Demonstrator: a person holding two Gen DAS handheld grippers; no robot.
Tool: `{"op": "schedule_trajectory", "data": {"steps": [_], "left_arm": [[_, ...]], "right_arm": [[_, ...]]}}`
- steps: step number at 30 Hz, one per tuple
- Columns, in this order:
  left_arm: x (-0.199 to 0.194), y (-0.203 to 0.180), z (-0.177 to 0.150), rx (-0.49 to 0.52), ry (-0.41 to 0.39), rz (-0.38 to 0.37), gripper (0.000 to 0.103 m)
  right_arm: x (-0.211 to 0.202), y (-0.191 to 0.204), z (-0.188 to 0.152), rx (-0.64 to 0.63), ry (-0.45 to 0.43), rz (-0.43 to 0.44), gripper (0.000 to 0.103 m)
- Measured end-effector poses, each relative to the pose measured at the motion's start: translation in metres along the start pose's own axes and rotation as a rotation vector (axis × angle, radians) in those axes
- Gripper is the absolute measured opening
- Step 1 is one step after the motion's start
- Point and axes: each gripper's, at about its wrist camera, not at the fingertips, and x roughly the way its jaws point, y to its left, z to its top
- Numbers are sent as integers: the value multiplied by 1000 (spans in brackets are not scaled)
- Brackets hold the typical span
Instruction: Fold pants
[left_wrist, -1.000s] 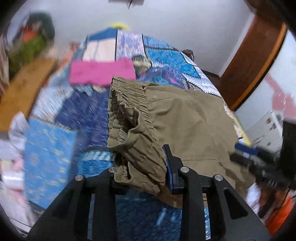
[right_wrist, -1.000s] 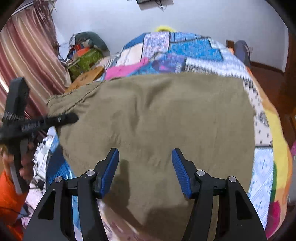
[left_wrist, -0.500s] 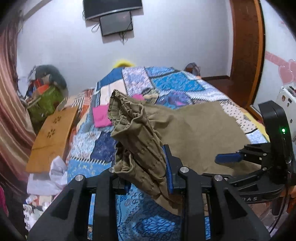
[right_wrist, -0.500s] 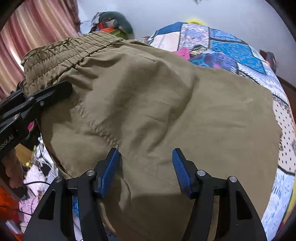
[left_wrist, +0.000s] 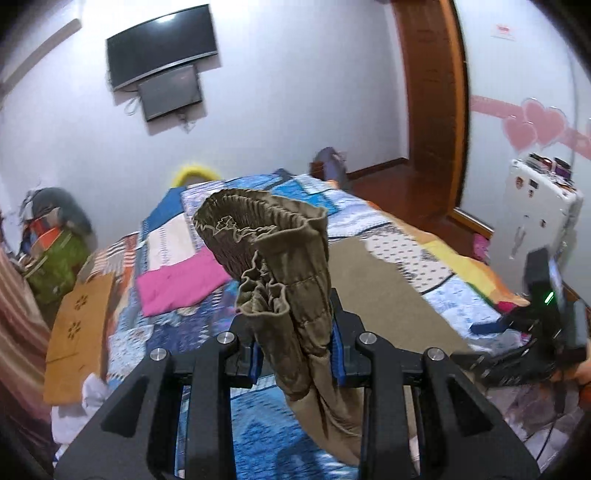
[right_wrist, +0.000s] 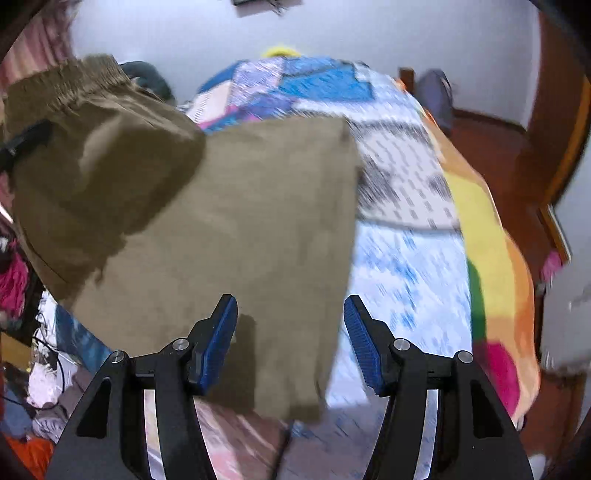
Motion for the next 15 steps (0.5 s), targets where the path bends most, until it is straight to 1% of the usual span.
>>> {"op": "schedule_trajectory", "data": {"steps": [1, 3, 6, 9, 12, 15], "left_arm": [[2, -6, 3, 7, 1, -14, 30], [7, -18, 8, 31, 4, -35, 30], [15, -35, 11, 74, 12, -52, 30], [26, -55, 11, 107, 33, -92, 30], [40, -73, 10, 113, 76, -153, 30], [61, -88, 4, 110, 159, -245, 30]], "right_arm": [[4, 0, -5, -6, 14, -7, 57], [5, 0, -12, -7, -9, -5, 56], [7, -6, -13, 27, -18, 21, 56], [7, -8, -14, 35, -26, 30, 57], [7, -7, -16, 37, -32, 40, 56], [7, -8, -16, 39, -31, 43, 57]]}}
